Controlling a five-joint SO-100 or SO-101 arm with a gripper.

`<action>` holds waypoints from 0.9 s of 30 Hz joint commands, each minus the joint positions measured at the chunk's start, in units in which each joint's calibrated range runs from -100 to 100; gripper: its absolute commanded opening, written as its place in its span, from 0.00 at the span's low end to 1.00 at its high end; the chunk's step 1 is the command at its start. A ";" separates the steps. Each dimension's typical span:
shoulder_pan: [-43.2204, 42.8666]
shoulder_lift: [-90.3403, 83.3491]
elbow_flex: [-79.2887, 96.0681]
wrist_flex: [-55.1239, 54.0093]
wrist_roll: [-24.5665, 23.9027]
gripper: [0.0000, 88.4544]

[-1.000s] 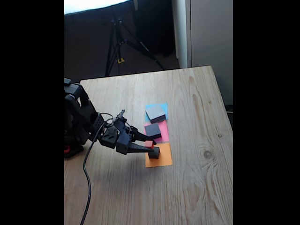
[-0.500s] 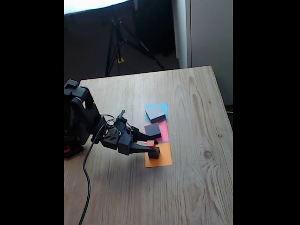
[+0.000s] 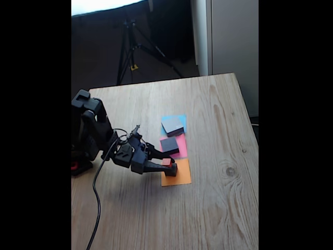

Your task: Tower of hanoi

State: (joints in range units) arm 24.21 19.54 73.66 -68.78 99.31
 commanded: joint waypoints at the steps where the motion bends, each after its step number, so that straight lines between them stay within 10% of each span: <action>1: 0.57 0.75 -2.57 -2.09 0.69 0.02; 27: 0.74 1.66 -2.94 -3.79 0.69 0.25</action>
State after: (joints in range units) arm 24.21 21.85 71.58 -70.94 99.31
